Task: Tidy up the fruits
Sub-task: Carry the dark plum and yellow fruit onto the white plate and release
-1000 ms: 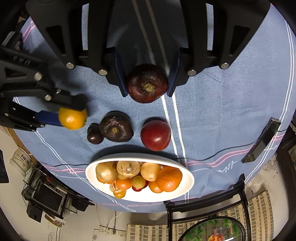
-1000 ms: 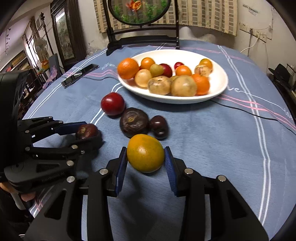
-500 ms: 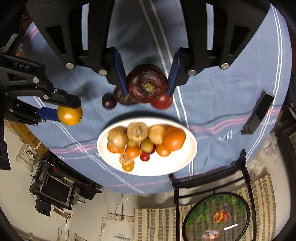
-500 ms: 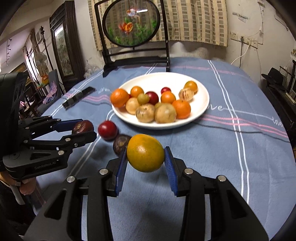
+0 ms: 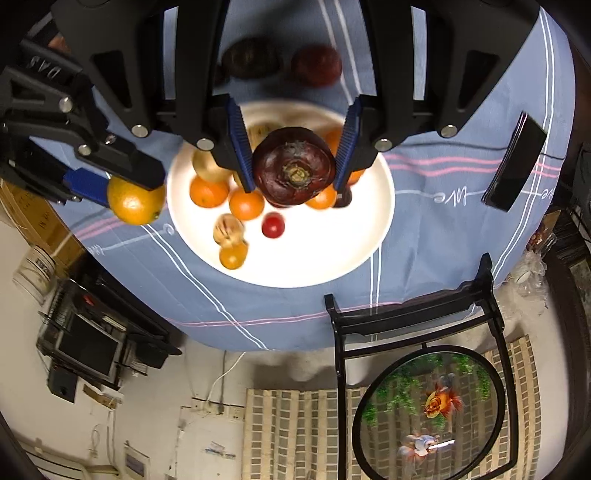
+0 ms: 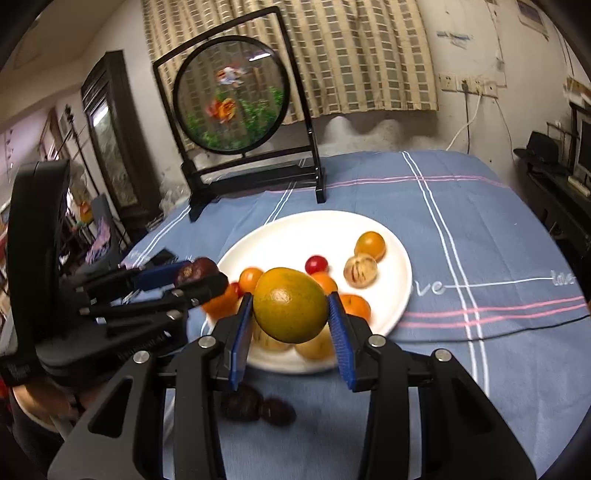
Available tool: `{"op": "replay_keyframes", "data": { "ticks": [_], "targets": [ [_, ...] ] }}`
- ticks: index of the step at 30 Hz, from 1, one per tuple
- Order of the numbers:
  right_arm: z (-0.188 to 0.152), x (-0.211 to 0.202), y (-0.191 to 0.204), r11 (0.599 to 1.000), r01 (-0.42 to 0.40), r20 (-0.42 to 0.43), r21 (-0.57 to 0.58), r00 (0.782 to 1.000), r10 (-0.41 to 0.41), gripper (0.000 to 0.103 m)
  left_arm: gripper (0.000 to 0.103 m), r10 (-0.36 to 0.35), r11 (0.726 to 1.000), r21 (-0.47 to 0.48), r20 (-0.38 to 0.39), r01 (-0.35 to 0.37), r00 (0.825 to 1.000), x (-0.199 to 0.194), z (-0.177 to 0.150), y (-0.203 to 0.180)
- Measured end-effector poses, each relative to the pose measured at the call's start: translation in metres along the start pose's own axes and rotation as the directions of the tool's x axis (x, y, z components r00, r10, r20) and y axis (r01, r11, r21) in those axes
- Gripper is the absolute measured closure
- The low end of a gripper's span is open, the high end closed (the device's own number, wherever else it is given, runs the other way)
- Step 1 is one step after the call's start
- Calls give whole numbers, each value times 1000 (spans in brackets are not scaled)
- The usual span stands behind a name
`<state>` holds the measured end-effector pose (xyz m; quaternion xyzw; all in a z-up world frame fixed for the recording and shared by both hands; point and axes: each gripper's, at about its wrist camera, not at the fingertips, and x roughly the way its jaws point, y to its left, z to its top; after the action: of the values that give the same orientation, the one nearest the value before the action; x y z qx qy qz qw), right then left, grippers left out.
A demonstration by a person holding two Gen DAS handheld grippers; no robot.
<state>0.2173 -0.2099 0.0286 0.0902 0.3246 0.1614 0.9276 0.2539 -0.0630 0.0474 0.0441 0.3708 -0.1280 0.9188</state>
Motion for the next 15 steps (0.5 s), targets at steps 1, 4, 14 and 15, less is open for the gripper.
{"op": "replay_keyframes", "data": {
  "ticks": [1, 4, 14, 15],
  "targets": [
    [2, 6, -2, 1000, -4, 0, 12, 1000, 4, 62, 59, 8, 1000, 2, -4, -8, 1000, 5, 4, -2],
    [7, 25, -13, 998, 13, -8, 59, 1000, -13, 62, 59, 43, 999, 15, -19, -43, 999, 26, 14, -2],
    [-7, 46, -43, 985, 70, 33, 156, 997, -76, 30, 25, 112, 993, -28, -38, -113, 993, 72, 22, 5],
    [-7, 42, -43, 985, 64, 57, 162, 996, -74, 24, 21, 122, 991, -42, -20, -123, 992, 69, 23, 9]
  ]
}}
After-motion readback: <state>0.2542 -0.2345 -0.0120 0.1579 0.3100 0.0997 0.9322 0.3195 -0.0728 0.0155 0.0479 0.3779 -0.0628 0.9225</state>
